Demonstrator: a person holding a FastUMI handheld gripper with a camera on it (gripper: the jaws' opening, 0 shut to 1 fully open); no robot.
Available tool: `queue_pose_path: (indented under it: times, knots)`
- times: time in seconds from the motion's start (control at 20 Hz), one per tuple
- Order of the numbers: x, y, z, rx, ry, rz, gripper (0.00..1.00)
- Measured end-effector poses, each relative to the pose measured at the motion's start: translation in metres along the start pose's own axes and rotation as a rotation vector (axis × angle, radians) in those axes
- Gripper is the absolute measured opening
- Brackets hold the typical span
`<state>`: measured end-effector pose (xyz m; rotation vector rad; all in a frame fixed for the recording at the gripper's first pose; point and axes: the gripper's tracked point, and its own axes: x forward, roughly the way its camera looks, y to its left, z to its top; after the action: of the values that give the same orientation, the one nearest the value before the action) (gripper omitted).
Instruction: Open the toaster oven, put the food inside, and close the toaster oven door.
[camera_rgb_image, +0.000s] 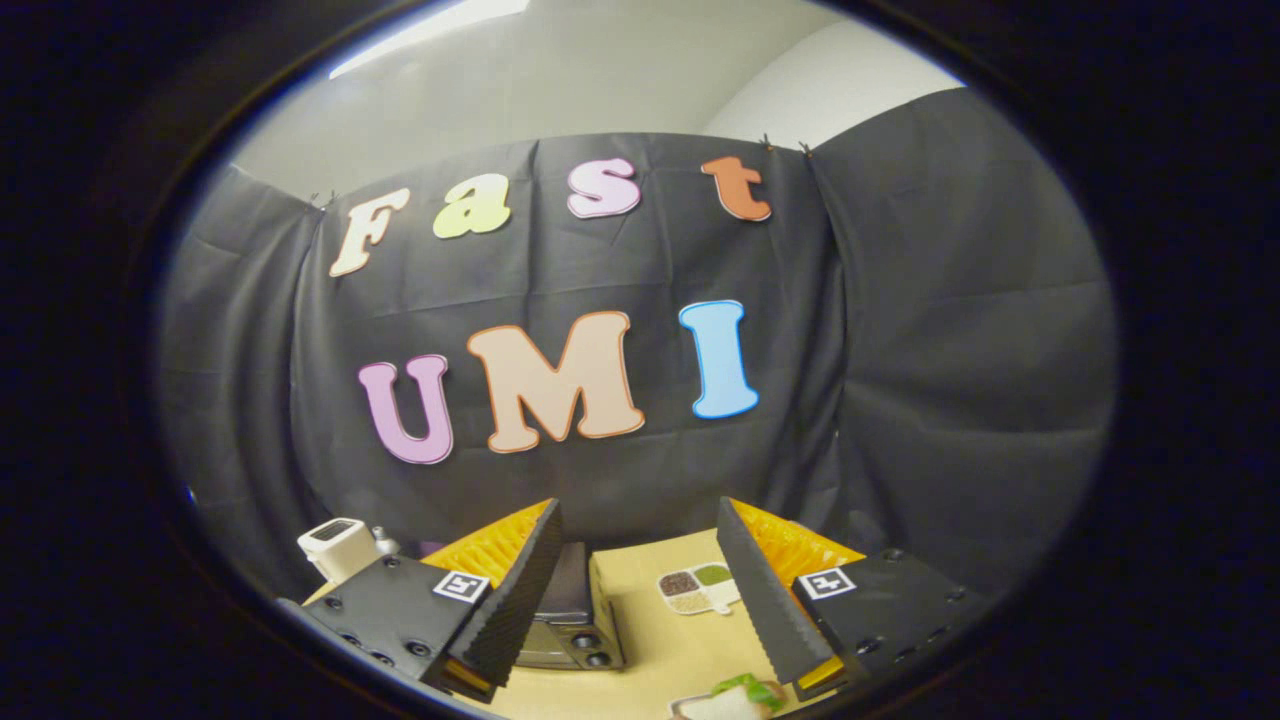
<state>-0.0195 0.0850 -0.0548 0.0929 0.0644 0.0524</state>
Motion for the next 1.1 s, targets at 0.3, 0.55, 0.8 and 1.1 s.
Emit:
queue_pose_path:
  times: [0.3,0.55,0.8,1.1]
  knots:
    - [-0.005,0.085,-0.056,0.049,0.055,0.123,0.96]
    - [0.012,0.15,-0.097,0.038,0.072,0.204,0.96]
    - [0.035,0.192,-0.145,0.009,0.108,0.235,0.96]
    - [0.056,0.223,-0.213,-0.12,0.171,0.259,0.96]
